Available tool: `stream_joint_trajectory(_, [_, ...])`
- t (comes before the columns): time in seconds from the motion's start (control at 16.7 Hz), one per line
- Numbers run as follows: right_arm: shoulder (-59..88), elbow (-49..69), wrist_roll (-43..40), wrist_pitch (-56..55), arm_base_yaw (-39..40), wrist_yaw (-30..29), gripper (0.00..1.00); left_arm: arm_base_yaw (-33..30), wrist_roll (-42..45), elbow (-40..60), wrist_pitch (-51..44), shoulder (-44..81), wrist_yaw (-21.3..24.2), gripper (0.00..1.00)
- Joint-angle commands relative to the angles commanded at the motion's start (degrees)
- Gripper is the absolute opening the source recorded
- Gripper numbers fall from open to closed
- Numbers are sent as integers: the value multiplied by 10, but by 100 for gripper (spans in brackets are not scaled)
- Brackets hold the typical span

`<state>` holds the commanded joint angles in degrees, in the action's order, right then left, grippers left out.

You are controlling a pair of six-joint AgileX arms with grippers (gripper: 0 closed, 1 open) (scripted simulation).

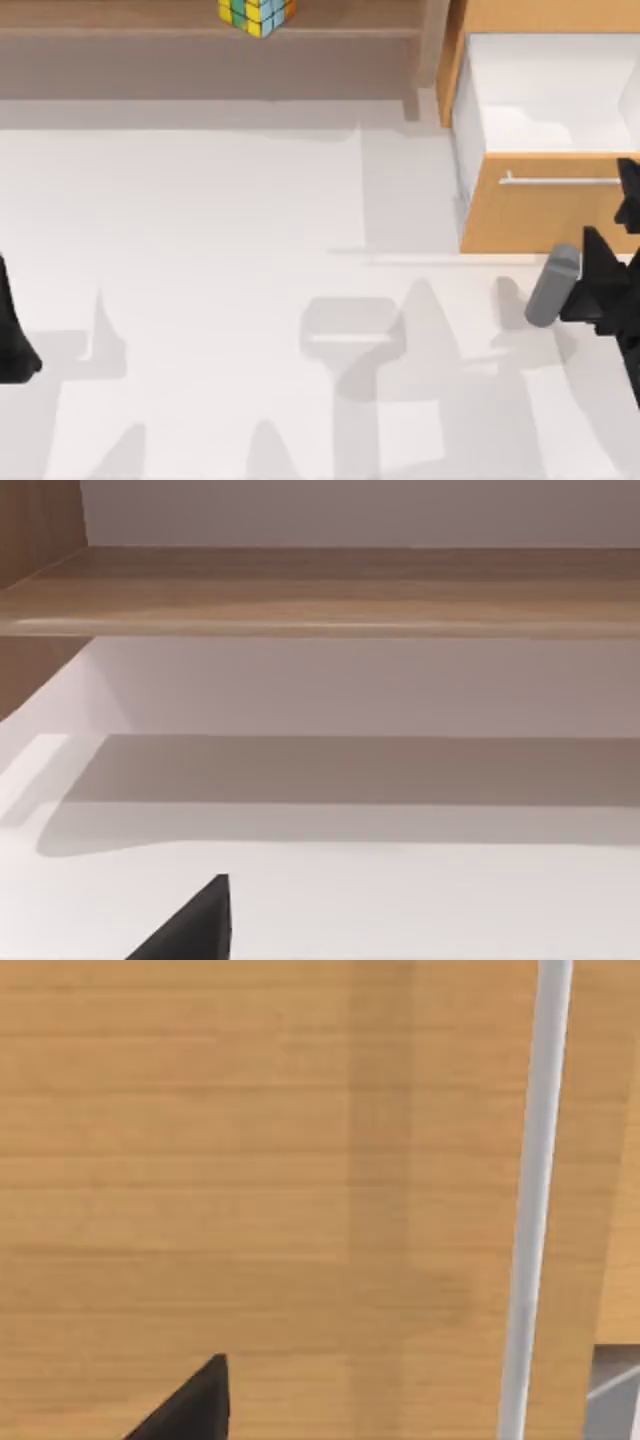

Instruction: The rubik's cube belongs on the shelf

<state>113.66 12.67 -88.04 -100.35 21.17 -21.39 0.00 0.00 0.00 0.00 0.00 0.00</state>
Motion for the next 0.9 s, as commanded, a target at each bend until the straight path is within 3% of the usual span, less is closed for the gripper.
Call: stream_joint_trajectory(0.9, [6,50,-11,41,-35,19,100,0,0,0,0,0,0,100])
